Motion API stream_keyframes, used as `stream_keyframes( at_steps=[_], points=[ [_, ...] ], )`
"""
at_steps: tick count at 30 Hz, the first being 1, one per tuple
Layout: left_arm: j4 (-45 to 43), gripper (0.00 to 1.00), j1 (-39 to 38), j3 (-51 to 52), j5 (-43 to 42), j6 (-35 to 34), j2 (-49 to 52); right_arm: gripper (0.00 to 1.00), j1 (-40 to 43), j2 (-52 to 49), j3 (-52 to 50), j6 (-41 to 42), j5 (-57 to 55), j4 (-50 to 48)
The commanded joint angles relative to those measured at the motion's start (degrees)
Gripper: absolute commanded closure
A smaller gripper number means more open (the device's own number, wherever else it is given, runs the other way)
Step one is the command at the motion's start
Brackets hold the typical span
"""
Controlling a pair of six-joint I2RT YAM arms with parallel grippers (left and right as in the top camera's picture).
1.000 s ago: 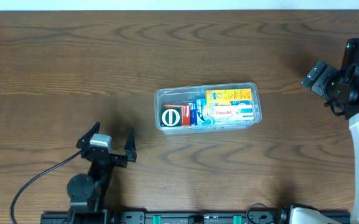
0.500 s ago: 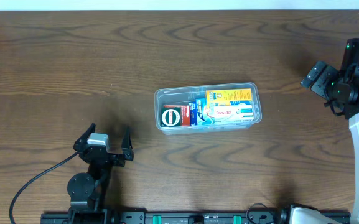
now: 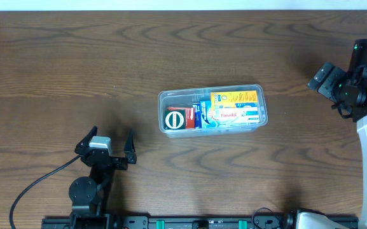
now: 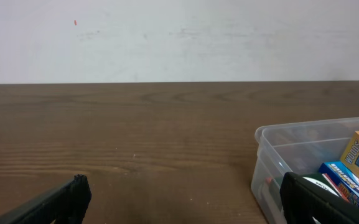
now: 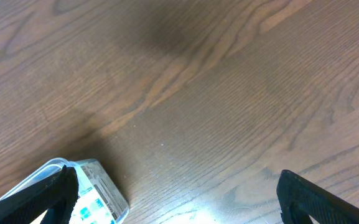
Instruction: Pack container
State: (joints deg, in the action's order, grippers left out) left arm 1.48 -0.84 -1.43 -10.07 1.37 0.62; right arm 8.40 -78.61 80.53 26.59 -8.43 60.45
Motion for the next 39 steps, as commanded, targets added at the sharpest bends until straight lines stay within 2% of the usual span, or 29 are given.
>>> stream_keyframes(
  at_steps=[1,13,20,24,28,33,39],
  points=[
    [1.7,0.02,0.13,1.2,0.28,0.55,-0.37,0.01,0.22,-0.04,0.24,0.79,-0.37,0.07],
    [1.7,0.02,0.13,1.2,0.28,0.55,-0.37,0.01,-0.87,1.79,0.24,0.79,-0.37,0.07],
    [1.7,0.02,0.13,1.2,0.28,0.55,-0.37,0.01,-8.7,13.31,0.22,0.79,-0.39,0.07],
    [1.68,0.02,0.13,1.2,0.28,0.55,-0.37,0.01,-13.07,21.46,-1.81,-3.56,-2.08,-1.2],
    [1.7,0.02,0.13,1.2,0.28,0.55,-0.35,0.01,-13.27,30.73,-10.78,-9.09,2.84,-12.15],
    [1.68,0.02,0.13,1.2,0.28,0.55,-0.35,0.01,-13.2,42.8,-28.87,-20.26,14.69,-33.4],
    [1.7,0.02,0.13,1.2,0.28,0.55,-0.35,0.01,-13.18,54.93,-49.03,-22.25,19.06,-52.02]
  ],
)
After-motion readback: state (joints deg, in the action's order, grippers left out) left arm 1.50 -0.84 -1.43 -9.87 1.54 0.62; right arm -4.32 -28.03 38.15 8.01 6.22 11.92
